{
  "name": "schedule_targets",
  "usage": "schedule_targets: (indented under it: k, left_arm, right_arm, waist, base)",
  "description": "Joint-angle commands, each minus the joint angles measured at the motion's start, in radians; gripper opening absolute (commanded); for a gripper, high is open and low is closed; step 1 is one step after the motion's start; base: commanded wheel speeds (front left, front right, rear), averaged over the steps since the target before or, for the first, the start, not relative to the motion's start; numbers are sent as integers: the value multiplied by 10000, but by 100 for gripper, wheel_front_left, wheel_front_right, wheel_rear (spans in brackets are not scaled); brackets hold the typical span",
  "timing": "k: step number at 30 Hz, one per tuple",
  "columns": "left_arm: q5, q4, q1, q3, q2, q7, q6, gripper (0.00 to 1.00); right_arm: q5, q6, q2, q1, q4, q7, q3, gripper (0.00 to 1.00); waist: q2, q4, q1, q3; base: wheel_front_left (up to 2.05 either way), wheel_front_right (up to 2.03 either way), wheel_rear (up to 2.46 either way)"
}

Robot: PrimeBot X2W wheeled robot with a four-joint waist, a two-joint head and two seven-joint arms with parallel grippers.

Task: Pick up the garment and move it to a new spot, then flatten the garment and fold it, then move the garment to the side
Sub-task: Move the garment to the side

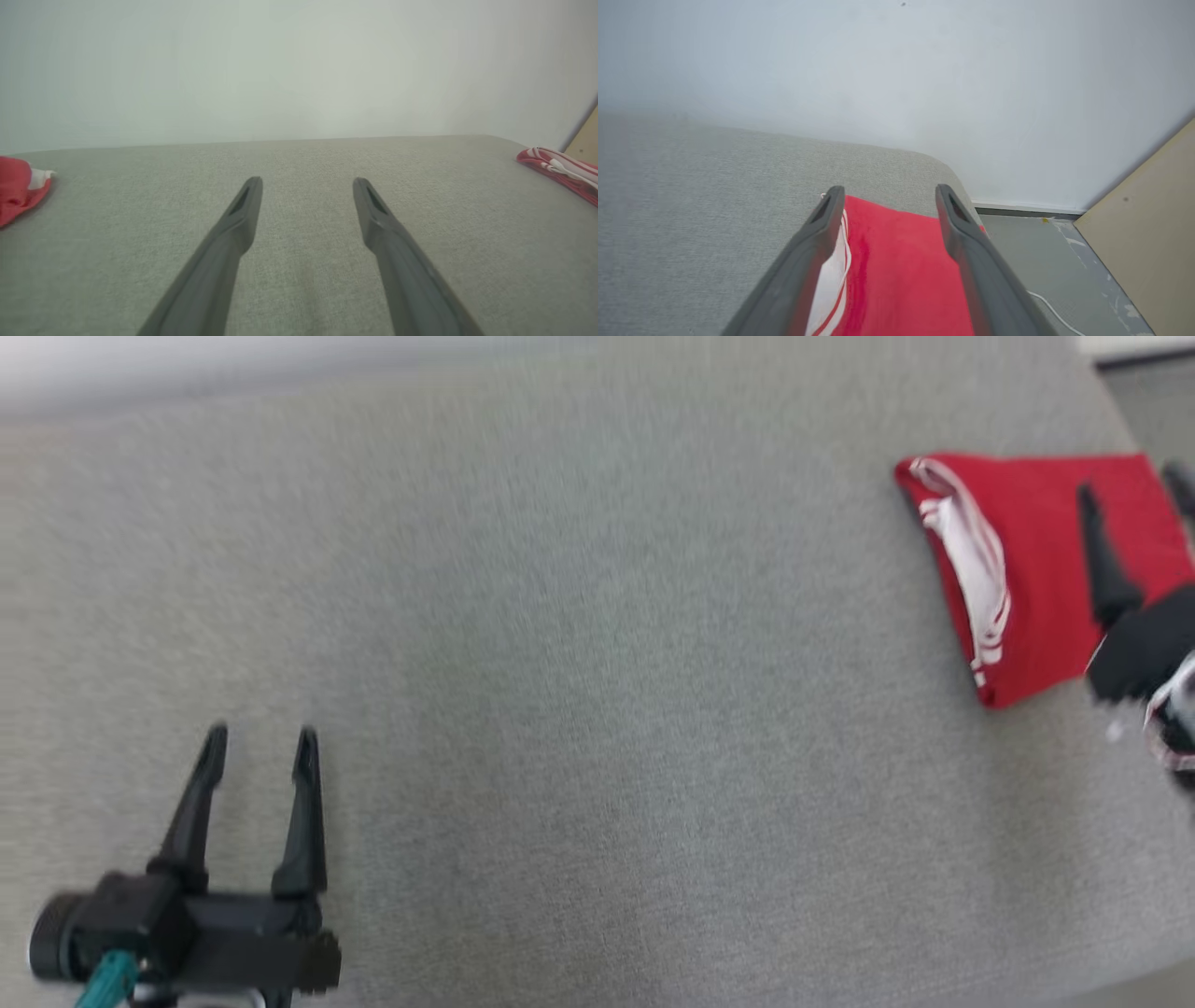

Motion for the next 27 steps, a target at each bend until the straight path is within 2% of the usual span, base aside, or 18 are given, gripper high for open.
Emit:
schedule_targets:
  k: [1, 10, 21, 27]
  left_arm:
    - [-122, 38, 330, 75, -58, -4, 3, 100]
    - [-264, 224, 2031, 735, -363, -2, 56, 100]
    - [-247, 246, 2701, 1014, -528, -4, 77, 100]
    - [-226, 464, 2655, 900, -561, -4, 30, 100]
  right_arm:
    - [91, -29, 23, 390, -142, -176, 17, 100]
    - [589, -29, 822, 2895, -1413, -728, 16, 100]
    - [857, -29, 1629, 4933, -2016, -805, 400, 100]
    - [836, -29, 1855, 5521, -1977, -898, 103, 100]
  waist:
    - [1, 323, 1, -1311]
    - [1, 580, 1, -2991]
    - [1, 853, 1, -3596]
    - [1, 1048, 1, -3728]
  base:
    - [0, 0, 0]
    - [0, 0, 0]
    - [0, 0, 0]
    - [0, 0, 0]
